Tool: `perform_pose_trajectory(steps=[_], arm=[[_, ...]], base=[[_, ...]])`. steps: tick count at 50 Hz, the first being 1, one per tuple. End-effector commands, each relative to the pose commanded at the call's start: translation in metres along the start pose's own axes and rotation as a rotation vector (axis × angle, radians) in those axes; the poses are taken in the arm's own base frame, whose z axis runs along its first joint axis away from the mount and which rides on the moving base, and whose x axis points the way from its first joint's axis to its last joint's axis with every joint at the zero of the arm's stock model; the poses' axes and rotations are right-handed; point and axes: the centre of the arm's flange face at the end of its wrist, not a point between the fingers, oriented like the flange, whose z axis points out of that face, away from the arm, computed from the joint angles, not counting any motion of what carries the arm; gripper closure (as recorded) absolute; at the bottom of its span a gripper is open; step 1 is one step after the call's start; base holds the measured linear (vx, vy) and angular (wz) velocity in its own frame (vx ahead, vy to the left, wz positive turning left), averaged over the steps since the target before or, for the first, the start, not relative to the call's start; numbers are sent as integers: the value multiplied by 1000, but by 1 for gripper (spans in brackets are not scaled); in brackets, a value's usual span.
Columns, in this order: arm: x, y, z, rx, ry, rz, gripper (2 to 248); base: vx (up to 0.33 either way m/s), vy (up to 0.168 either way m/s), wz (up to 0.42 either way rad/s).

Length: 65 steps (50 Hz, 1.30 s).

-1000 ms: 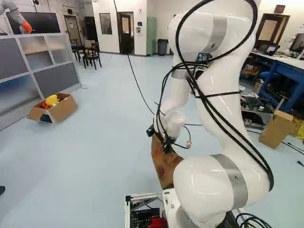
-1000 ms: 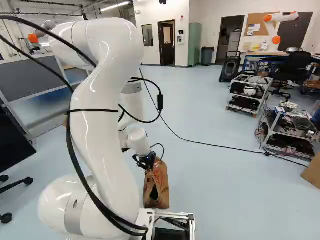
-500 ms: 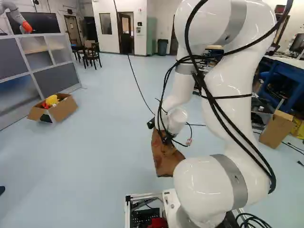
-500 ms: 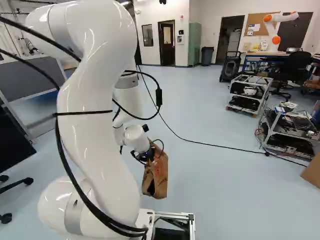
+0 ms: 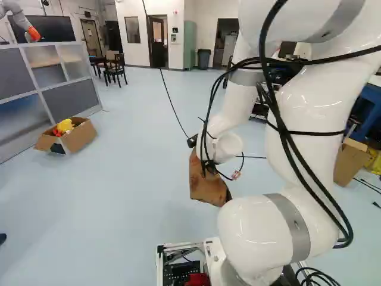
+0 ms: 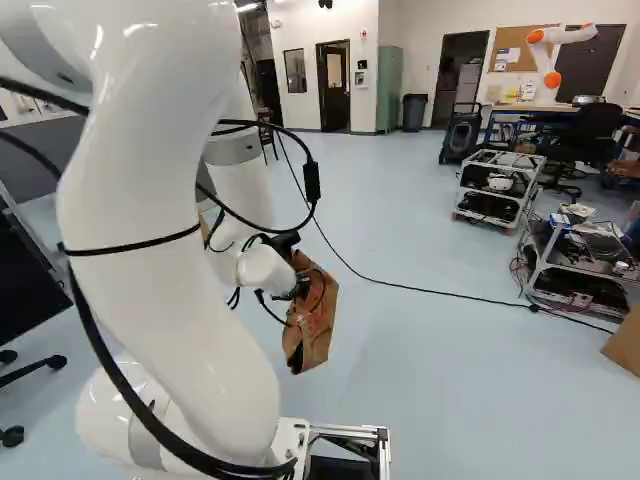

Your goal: Pick up the grocery bag from the ground

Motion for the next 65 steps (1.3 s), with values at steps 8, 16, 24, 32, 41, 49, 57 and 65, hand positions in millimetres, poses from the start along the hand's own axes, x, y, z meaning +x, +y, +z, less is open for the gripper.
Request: perform_pose_trajectory(steps=[8, 16, 24, 32, 41, 49, 57, 65], arm=[[6, 3, -19, -35, 89, 70, 228], [10, 5, -36, -61, 172, 133, 228], [12, 6, -52, -81, 251, 192, 228], [13, 7, -66, -94, 319, 240, 228], [14, 7, -79, -103, 388, 288, 228], [14, 7, -88, -108, 441, 325, 228], [14, 7, -96, -110, 485, 354, 228], [13, 7, -102, -111, 520, 377, 228]], base=[[0, 0, 0], [0, 0, 0], [0, 0, 0], [0, 0, 0], [0, 0, 0], [0, 0, 0], [0, 0, 0], [0, 0, 0]])
